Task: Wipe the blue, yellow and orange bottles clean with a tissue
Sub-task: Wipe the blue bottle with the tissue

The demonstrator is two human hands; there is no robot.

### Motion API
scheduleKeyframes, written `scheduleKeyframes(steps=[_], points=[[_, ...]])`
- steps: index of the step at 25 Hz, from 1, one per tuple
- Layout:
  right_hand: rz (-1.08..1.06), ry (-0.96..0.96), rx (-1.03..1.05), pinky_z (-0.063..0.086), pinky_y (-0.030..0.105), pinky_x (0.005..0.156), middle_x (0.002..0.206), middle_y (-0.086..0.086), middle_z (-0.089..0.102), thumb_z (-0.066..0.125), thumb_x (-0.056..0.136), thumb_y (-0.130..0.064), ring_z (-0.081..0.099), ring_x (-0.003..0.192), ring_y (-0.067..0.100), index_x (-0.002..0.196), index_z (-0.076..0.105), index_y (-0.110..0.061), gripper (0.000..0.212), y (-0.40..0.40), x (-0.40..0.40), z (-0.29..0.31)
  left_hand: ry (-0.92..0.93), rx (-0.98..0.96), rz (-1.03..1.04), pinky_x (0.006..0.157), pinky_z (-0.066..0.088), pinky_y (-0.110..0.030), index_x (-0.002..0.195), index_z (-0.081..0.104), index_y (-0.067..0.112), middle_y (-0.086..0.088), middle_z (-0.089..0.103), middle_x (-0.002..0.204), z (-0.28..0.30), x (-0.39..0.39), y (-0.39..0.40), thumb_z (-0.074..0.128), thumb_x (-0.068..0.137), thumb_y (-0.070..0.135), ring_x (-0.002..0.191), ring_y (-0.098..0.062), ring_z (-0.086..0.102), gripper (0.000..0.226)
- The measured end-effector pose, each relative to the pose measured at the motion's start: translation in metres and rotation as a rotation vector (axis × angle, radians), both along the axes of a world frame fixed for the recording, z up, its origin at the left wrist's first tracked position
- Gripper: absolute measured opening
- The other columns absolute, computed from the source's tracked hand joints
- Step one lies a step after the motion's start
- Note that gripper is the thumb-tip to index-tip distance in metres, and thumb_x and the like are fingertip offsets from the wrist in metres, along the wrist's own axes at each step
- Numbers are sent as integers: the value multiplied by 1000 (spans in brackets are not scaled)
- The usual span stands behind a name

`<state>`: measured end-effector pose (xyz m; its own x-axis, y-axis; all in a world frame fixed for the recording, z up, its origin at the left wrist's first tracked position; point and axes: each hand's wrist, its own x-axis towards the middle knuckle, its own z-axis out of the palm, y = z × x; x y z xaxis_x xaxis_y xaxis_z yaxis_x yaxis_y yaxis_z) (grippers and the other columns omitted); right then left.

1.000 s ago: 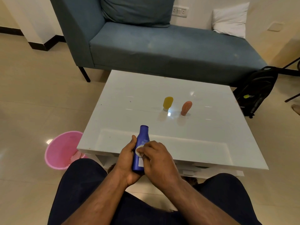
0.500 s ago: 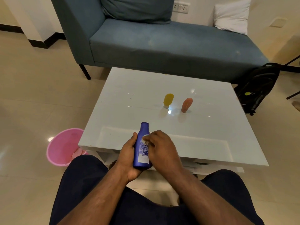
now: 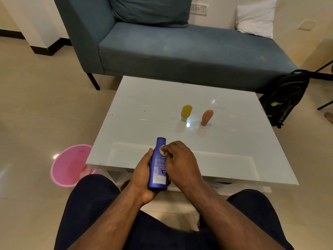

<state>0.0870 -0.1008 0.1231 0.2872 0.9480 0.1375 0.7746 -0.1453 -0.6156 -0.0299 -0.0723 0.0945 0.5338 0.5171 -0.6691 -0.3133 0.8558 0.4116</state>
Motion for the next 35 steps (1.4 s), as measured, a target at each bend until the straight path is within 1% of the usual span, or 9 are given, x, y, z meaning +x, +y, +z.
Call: scheduleKeyframes(steps=[5,13,16,18,21,22,26,32,35], points=[[198,-136,2,48,25,84,108,-1,61,64,85,-20,54,96,17,113,64,-18,28,-32,-26,0,-90,-19,19,71,59,-37,128,68,11,-11,73,93,-2,-4,4,53,95,55,74,-23,71,57],[69,-49,-19,39,10,80,106,-6,56,58,90,-27,55,97,11,111,60,-23,21,-8,-16,5,-29,9,-36,76,56,-44,121,69,11,-15,72,93,2,-2,-1,52,95,59,77,-28,70,58],[235,-193,-9,49,23,84,109,-4,60,69,82,-22,53,98,13,112,62,-22,31,-39,-36,2,-65,-20,-23,72,56,-40,122,68,6,-15,69,86,-1,-6,3,50,94,64,75,-26,69,67],[246,-168,-17,49,24,85,110,-4,60,68,83,-22,53,97,13,112,62,-22,30,-36,-29,-1,-58,-23,-37,73,56,-42,122,68,7,-15,70,87,-3,-5,4,49,94,64,76,-27,69,66],[44,57,-56,42,8,75,102,-8,57,58,89,-28,56,93,10,107,60,-23,19,-11,-10,2,3,5,-67,75,55,-45,120,70,14,-15,73,91,-3,-1,2,46,95,62,75,-28,71,59],[17,90,-70,42,8,73,101,-8,56,56,90,-27,56,93,11,107,60,-23,17,-8,-10,4,11,4,-65,75,55,-45,120,70,14,-15,74,91,-2,-1,1,47,96,62,75,-28,71,59],[234,-156,-1,48,23,83,105,-4,61,66,84,-22,54,95,13,110,64,-22,26,-42,-37,3,-63,-55,-23,76,54,-41,123,65,4,-14,66,88,-7,-5,6,55,91,64,79,-26,65,69],[75,-42,-37,49,24,82,103,-4,58,57,90,-28,54,93,12,113,61,-22,24,-27,-16,-2,-15,18,-50,71,56,-41,114,70,11,-13,71,87,-6,0,3,53,92,64,75,-25,69,60],[180,-79,-8,50,23,77,97,-4,61,64,83,-15,54,88,13,104,66,-20,22,-46,-37,2,-40,-28,13,77,53,-40,108,70,7,-13,68,85,-4,0,5,58,89,62,72,-24,66,59]])
